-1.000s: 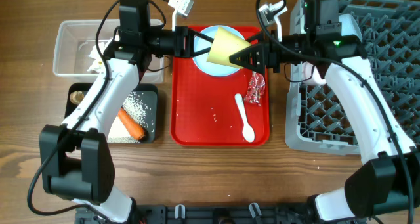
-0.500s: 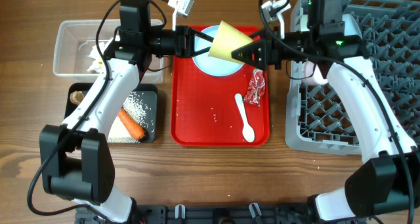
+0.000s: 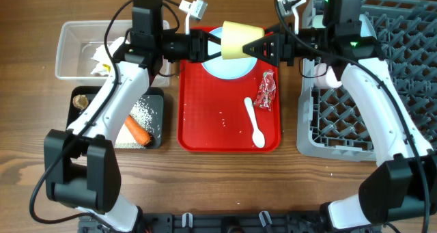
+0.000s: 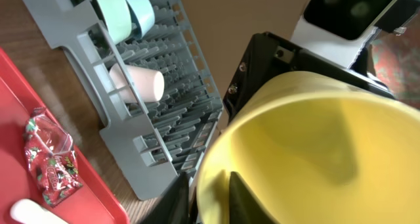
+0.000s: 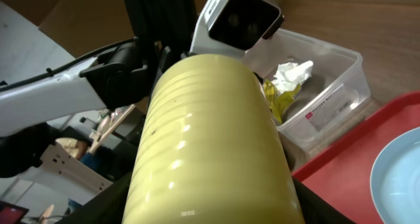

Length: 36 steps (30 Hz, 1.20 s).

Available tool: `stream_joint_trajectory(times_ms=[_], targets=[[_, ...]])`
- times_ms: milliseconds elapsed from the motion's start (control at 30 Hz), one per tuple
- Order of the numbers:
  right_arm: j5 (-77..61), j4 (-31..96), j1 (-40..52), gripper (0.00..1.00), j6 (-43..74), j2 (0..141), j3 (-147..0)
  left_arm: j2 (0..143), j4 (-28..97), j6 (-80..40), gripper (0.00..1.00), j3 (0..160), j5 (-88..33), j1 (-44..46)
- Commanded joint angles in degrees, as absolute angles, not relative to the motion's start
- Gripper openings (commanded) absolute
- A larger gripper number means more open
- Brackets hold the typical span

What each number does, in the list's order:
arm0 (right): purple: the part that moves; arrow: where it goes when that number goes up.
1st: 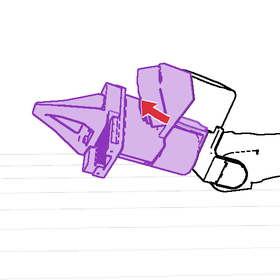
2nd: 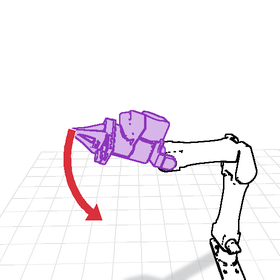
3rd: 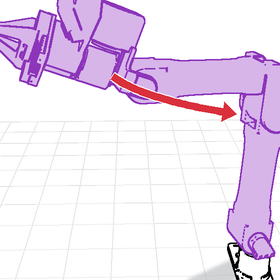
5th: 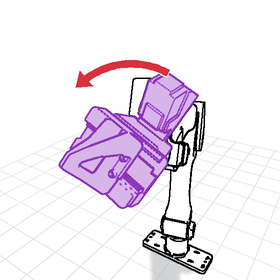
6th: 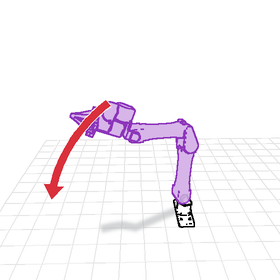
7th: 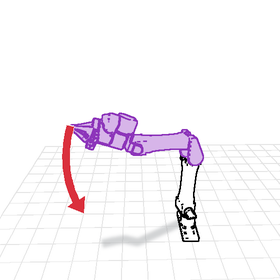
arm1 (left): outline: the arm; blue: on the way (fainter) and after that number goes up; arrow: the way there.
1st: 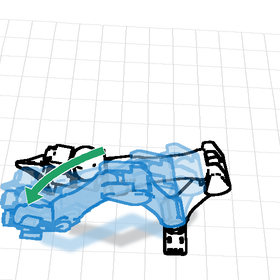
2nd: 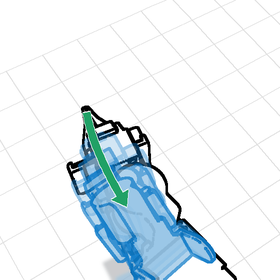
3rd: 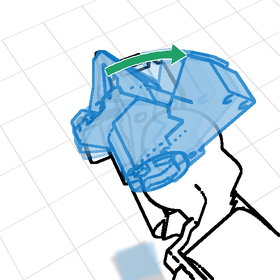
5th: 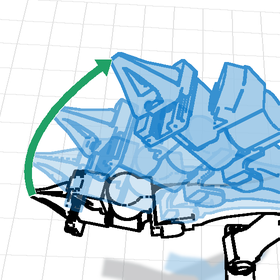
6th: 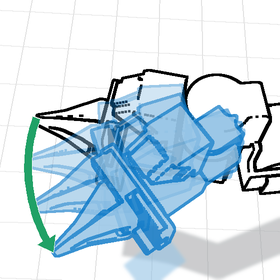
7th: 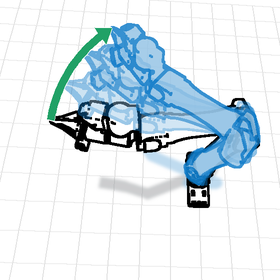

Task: Sort waste into correct bins and load items into the dishwasher rack
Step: 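Place the yellow cup upside down in the dish rack with the right gripper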

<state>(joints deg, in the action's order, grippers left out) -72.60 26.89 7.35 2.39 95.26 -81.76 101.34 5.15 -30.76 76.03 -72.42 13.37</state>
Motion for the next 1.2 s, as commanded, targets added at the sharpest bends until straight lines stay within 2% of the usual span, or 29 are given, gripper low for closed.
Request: stream_joint_trajectory(times_ms=[0, 167, 333, 467, 567, 700, 867, 1000, 1167], targets=[[-71.16, 26.61, 7.77, 0.35, 3.2, 95.42, -82.0, 100.57, 5.45, -28.73, 0.33, 75.99, -71.92, 13.61], [-65.21, 27.92, 5.13, 0.34, 3.18, 95.37, -82.02, 100.57, 11.49, -25.19, 0.41, 75.96, -68.23, 12.01], [-57.43, 33.39, -0.23, 0.34, 3.14, 94.48, -82.21, 100.57, 26.04, -22.44, 0.52, 75.96, -51.03, 12.14], [-46.7, 43.57, -4.49, 0.34, 2.31, 91.72, -84.33, 100.57, 30.76, -22.5, 0.82, 75.96, -40.05, 12.14], [-34.57, 55.09, -6.37, 0.34, 0.54, 89.49, -87.64, 100.57, 30.92, -22.5, 0.94, 75.96, -35.42, 12.69], [-18.46, 69.06, -6.42, 0.35, 1.1, 88.38, -91.09, 100.6, 30.89, -22.5, 0.98, 75.96, -30.35, 14.98], [-4.43, 78.81, -6.42, 0.35, 6.63, 88.38, -91.5, 100.62, 30.89, -22.5, 1.0, 75.96, -23.29, 18.63], [5.48, 82.61, -6.42, 0.35, 10.85, 88.38, -91.48, 100.62, 30.68, -22.5, 1.0, 75.96, -17.85, 20.93], [6.85, 81.87, -6.39, 0.35, 12.03, 88.92, -90.76, 100.62, 30.5, -22.5, 0.99, 75.96, -17.23, 21.54]])
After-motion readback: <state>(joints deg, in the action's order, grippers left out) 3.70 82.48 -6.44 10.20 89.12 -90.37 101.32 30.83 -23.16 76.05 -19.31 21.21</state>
